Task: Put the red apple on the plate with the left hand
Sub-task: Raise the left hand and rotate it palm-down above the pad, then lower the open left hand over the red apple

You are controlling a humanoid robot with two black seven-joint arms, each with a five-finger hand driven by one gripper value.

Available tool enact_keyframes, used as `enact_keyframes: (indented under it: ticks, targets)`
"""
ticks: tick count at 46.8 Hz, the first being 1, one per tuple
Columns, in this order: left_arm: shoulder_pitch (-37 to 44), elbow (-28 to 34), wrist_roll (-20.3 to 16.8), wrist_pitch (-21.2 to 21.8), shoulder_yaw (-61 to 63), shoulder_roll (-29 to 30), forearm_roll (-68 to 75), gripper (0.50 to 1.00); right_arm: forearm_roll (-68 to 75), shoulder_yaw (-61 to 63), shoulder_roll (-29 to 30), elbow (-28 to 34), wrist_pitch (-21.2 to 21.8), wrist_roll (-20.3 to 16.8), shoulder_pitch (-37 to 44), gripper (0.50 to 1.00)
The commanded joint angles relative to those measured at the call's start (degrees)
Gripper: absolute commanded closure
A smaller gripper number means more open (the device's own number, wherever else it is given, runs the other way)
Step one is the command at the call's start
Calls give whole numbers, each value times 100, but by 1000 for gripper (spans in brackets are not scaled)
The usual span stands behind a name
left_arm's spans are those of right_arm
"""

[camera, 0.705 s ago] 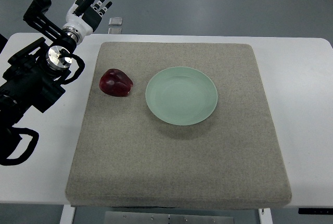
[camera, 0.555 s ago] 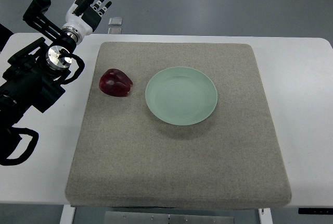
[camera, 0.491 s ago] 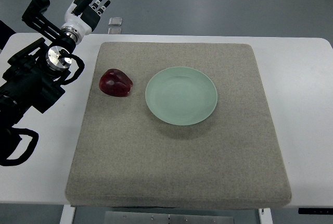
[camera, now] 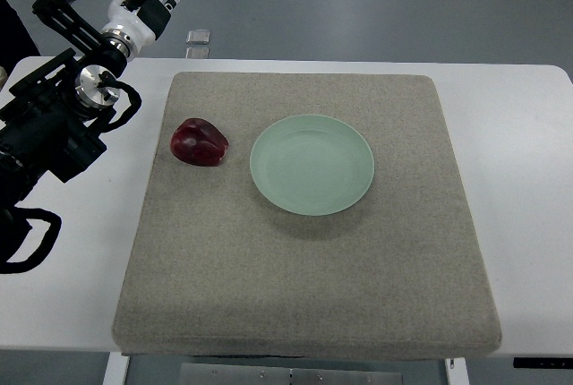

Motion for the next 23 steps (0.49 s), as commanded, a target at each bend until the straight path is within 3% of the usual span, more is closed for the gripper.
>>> enact_keyframes:
  ticks: [1,10,23]
  targets:
    - [-109,-44,10,0,48,0,835,504,0,-7,0,1,0,0,-1,536]
    - [-153,-176,10,-61,135,35,2681,504,0,2,0,1,0,0,-1,536]
    - [-548,-211,10,-711,223,219,4923,504,0,-7,0,1,0,0,-1,536]
